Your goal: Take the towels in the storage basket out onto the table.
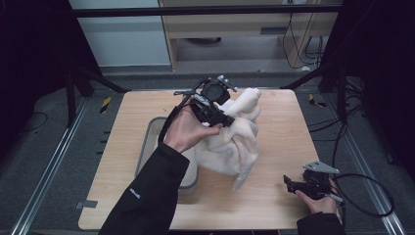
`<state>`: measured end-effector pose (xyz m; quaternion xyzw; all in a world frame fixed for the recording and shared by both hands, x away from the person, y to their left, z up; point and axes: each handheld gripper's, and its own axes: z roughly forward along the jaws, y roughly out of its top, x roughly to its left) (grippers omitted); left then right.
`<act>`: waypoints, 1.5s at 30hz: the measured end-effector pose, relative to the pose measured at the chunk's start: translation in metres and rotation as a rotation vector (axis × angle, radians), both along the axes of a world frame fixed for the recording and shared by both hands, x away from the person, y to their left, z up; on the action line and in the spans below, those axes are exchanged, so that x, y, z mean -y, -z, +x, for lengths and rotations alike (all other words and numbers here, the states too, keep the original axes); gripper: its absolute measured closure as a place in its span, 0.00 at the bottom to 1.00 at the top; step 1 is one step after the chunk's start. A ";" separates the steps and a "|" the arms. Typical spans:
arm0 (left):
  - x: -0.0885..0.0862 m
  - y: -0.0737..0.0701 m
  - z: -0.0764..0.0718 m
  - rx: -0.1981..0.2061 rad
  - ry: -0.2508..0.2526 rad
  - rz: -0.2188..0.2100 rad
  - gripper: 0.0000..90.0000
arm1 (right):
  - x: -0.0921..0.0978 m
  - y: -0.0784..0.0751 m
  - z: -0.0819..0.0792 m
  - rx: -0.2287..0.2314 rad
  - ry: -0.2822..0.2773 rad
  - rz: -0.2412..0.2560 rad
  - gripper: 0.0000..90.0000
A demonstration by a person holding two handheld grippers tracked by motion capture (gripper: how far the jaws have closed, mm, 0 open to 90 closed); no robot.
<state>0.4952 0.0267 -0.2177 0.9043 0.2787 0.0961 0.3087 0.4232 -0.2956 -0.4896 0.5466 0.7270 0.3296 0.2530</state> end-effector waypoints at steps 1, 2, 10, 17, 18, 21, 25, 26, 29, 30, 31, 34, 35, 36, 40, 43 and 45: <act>0.003 0.002 0.000 -0.001 0.003 0.001 0.85 | 0.000 0.000 0.000 0.000 -0.001 -0.001 0.10; 0.005 0.003 0.001 -0.002 0.010 0.006 0.85 | 0.000 0.000 0.000 0.000 -0.001 -0.001 0.10; 0.025 0.023 0.006 -0.022 0.045 0.028 0.84 | 0.001 0.000 0.000 0.003 -0.001 -0.001 0.10; 0.036 0.044 0.011 -0.038 0.065 0.043 0.84 | 0.001 0.000 0.000 0.007 -0.006 -0.008 0.10; 0.037 0.048 0.012 -0.039 0.065 0.045 0.84 | 0.001 0.000 0.000 0.008 -0.006 -0.009 0.10; 0.040 0.058 0.014 -0.042 0.068 0.042 0.84 | 0.001 0.000 0.000 0.008 -0.005 -0.006 0.10; 0.043 0.069 0.017 -0.054 0.073 0.039 0.84 | 0.001 0.001 0.000 0.010 -0.004 -0.012 0.10; 0.044 0.072 0.017 -0.054 0.074 0.040 0.84 | 0.001 0.001 0.000 0.011 -0.004 -0.013 0.10; 0.047 0.080 0.018 -0.062 0.076 0.038 0.83 | 0.001 0.001 0.000 0.012 -0.005 -0.016 0.10; 0.048 0.084 0.019 -0.069 0.075 0.036 0.83 | 0.001 0.001 0.000 0.011 -0.005 -0.015 0.10; 0.048 0.086 0.019 -0.073 0.077 0.039 0.83 | 0.001 0.001 0.000 0.012 -0.005 -0.016 0.10; 0.051 0.095 0.020 -0.078 0.076 0.050 0.83 | 0.001 0.001 0.000 0.011 -0.006 -0.016 0.10; 0.052 0.098 0.020 -0.079 0.074 0.053 0.82 | 0.001 0.001 0.000 0.009 -0.005 -0.014 0.10; 0.052 0.100 0.020 -0.083 0.072 0.055 0.82 | 0.001 0.001 0.000 0.009 -0.005 -0.014 0.10; 0.054 0.111 0.020 -0.088 0.069 0.068 0.83 | 0.002 0.002 0.000 0.011 -0.008 -0.021 0.10; 0.055 0.121 0.021 -0.096 0.063 0.072 0.83 | 0.001 0.002 0.000 0.008 -0.009 -0.018 0.10; 0.055 0.125 0.021 -0.104 0.062 0.064 0.83 | 0.001 0.002 0.000 0.009 -0.009 -0.022 0.10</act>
